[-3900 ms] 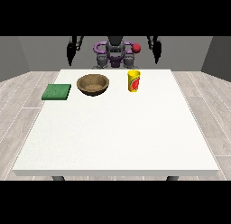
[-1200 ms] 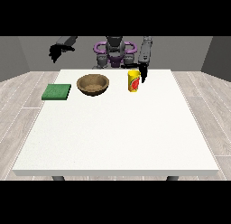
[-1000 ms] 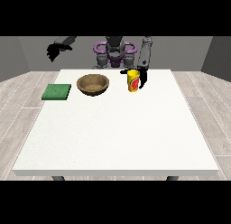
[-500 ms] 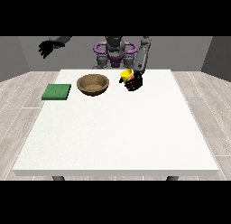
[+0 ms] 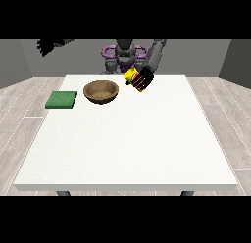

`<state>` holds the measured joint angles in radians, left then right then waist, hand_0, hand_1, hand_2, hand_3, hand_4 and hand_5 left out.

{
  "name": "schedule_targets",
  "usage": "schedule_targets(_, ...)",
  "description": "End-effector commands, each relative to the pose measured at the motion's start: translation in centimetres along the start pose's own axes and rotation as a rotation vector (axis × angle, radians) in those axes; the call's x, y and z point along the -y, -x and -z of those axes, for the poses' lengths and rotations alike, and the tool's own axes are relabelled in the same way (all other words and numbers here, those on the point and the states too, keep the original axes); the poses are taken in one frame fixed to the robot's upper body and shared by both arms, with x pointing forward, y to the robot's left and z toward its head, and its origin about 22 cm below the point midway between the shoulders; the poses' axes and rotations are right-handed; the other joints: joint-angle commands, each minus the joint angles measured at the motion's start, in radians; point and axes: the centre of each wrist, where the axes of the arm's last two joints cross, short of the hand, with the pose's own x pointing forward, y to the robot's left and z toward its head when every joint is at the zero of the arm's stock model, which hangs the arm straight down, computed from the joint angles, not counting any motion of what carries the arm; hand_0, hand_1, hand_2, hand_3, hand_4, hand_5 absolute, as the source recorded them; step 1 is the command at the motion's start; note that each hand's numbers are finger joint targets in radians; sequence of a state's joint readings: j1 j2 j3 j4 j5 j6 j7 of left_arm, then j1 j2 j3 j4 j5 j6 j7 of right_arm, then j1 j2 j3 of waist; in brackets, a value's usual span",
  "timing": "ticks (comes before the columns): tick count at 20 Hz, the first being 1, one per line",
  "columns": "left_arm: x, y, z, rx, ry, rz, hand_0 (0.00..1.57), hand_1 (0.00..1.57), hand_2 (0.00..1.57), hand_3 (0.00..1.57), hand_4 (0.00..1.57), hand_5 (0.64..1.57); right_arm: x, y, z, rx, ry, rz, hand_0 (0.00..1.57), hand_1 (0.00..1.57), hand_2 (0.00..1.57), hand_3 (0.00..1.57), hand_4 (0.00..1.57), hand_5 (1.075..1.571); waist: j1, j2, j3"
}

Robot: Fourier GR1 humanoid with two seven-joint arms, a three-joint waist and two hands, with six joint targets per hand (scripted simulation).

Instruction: Pick the cup and pour the ball into the bowl, then pick the bowl and place it on the pad

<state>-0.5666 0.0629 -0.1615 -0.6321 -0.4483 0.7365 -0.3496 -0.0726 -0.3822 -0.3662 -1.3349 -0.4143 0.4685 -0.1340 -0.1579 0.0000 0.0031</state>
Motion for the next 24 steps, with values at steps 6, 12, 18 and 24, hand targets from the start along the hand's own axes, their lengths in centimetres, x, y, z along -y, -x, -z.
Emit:
schedule_targets(6,-0.5,-2.3,5.3,0.098,0.119,0.568,1.17,1.17,1.57,1.35,1.06,1.569,0.1,1.8,0.6,-0.120,0.079,-0.020,0.00,0.00,0.00,0.00,0.64,1.565,0.066,-0.114,0.0029)
schedule_targets(12,3.0,-7.3,5.0,0.089,0.203,0.699,0.91,0.91,1.57,1.25,1.05,1.569,0.4,2.8,0.1,-0.165,0.132,-0.008,0.00,0.00,0.00,0.00,0.64,1.562,0.102,-0.154,-0.0018)
schedule_targets(18,4.1,-10.9,4.2,0.066,0.168,0.821,0.80,0.80,1.57,1.21,0.95,1.569,0.2,3.5,1.0,-0.137,0.039,0.021,0.00,0.00,0.00,0.00,0.66,1.562,0.017,-0.125,-0.0020)
schedule_targets(24,4.7,-15.3,3.0,0.185,0.216,0.981,0.27,0.27,1.30,1.37,0.68,1.566,-0.1,3.3,3.2,-0.133,0.038,0.023,0.00,0.00,0.00,0.00,0.67,1.562,0.032,-0.123,-0.0019)
